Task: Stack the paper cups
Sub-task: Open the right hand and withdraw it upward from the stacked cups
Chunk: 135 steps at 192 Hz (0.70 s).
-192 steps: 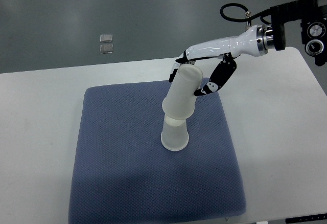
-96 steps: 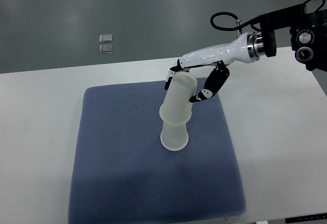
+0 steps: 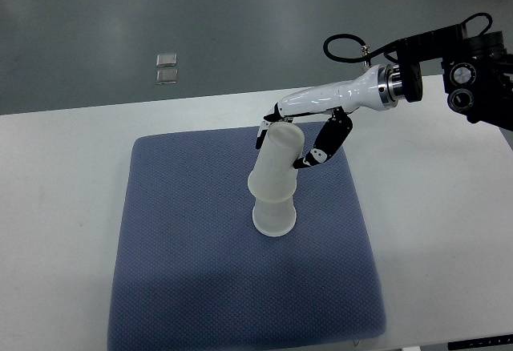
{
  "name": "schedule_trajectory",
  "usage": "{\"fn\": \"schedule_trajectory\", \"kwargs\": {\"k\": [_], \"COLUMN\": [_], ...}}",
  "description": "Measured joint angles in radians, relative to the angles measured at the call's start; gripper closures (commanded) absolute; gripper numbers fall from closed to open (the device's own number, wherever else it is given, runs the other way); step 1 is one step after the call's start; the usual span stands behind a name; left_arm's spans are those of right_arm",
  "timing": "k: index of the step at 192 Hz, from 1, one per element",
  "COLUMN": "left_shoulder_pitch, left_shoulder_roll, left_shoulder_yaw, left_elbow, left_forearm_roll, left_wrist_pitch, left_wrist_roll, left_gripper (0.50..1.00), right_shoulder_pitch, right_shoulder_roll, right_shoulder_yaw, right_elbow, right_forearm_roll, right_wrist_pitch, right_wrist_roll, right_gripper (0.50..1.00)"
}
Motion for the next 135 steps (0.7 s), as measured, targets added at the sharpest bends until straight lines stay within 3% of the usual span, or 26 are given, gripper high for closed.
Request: {"fn": "schedule_trajectory", "kwargs": {"k": [31,38,49,72,135], "left_shoulder_pitch": [0.000,0.000,0.000,0.000,0.000], "left_shoulder_roll": [0.000,0.000,0.000,0.000,0.000], "left_shoulder_yaw": [0.000,0.000,0.000,0.000,0.000], "left_elbow": [0.000,0.000,0.000,0.000,0.000], "left_forearm_roll": [0.000,0.000,0.000,0.000,0.000], "left_wrist_pitch": [0.000,0.000,0.000,0.000,0.000], "left_wrist_roll": [0.001,0.001,0.001,0.001,0.000], "left_gripper": [0.500,0.500,0.500,0.500,0.500], "right_shoulder_pitch": [-0.010,-0.010,-0.011,-0.013,-0.017], "right_shoulder_roll": [0.018,0.019,0.020,0.020,0.029], "right_shoulder_yaw": [-0.015,-0.022,-0.029,-0.033,-0.021], "right_elbow": [-0.010,-0.011,-0.011,-0.012,-0.039], "right_forearm_roll": [-0.008,-0.009,-0.009,-0.007,0.048], "right_wrist_pitch": [-0.024,-0.029,-0.032,-0.033,-0.055], "right_wrist_roll": [0.000,0.000,0.000,0.000,0.004], "right_gripper": [0.742,0.718,0.628,0.579,0.576]}}
